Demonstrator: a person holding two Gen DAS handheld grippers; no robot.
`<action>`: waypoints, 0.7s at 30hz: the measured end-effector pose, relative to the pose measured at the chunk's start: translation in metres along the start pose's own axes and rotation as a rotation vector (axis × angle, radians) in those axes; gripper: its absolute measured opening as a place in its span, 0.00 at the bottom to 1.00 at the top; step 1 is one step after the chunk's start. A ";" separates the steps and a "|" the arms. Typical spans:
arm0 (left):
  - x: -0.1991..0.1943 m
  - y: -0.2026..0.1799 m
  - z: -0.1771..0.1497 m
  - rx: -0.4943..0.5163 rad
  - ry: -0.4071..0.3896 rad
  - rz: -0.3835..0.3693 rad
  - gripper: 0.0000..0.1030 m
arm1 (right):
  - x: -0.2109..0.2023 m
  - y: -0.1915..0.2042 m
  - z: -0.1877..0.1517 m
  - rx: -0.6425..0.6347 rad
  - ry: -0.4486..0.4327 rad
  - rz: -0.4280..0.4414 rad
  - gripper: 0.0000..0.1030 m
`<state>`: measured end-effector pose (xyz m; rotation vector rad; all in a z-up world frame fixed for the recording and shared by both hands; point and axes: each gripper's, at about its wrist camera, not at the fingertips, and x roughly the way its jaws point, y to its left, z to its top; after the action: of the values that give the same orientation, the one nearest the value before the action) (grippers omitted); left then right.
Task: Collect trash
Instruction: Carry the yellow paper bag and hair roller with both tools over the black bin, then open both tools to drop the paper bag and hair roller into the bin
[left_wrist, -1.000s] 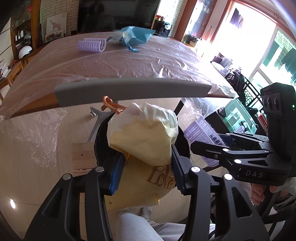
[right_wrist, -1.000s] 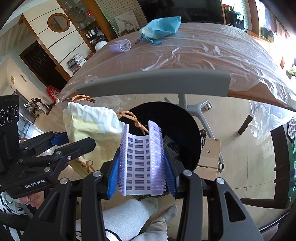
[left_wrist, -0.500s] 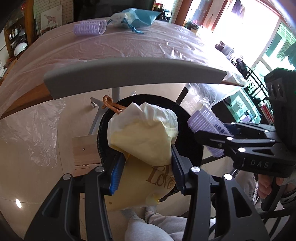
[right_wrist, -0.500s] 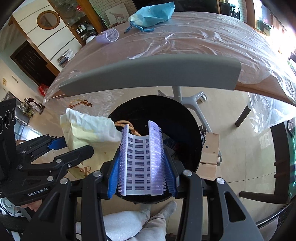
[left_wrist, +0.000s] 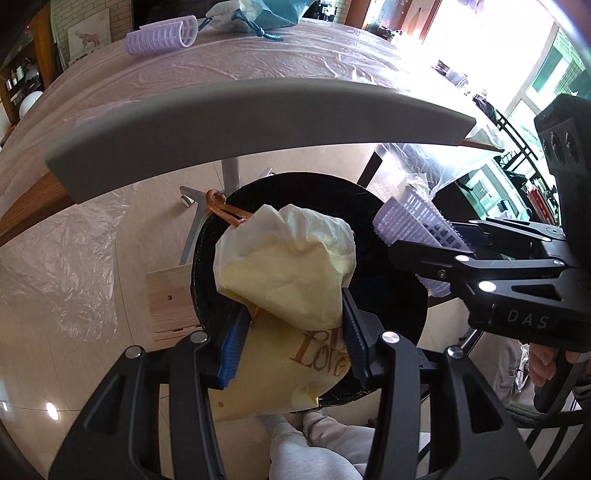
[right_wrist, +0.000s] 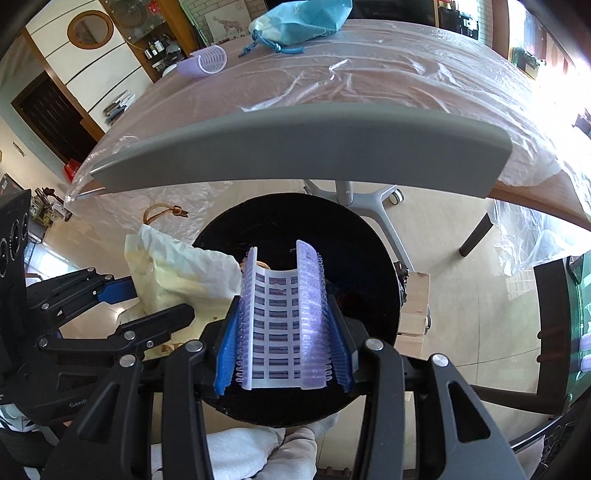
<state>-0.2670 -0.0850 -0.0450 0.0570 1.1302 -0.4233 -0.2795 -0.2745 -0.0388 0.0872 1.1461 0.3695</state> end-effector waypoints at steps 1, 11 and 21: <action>0.001 0.000 0.000 0.000 0.002 0.001 0.47 | 0.001 0.001 0.000 -0.002 0.002 -0.002 0.41; 0.009 -0.001 0.004 0.002 0.007 0.019 0.47 | 0.012 0.005 -0.004 -0.022 0.026 -0.034 0.41; 0.014 0.000 0.006 0.004 0.016 0.029 0.47 | 0.016 0.006 -0.001 -0.013 0.028 -0.042 0.41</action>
<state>-0.2566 -0.0912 -0.0549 0.0806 1.1431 -0.4002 -0.2757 -0.2640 -0.0519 0.0471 1.1713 0.3417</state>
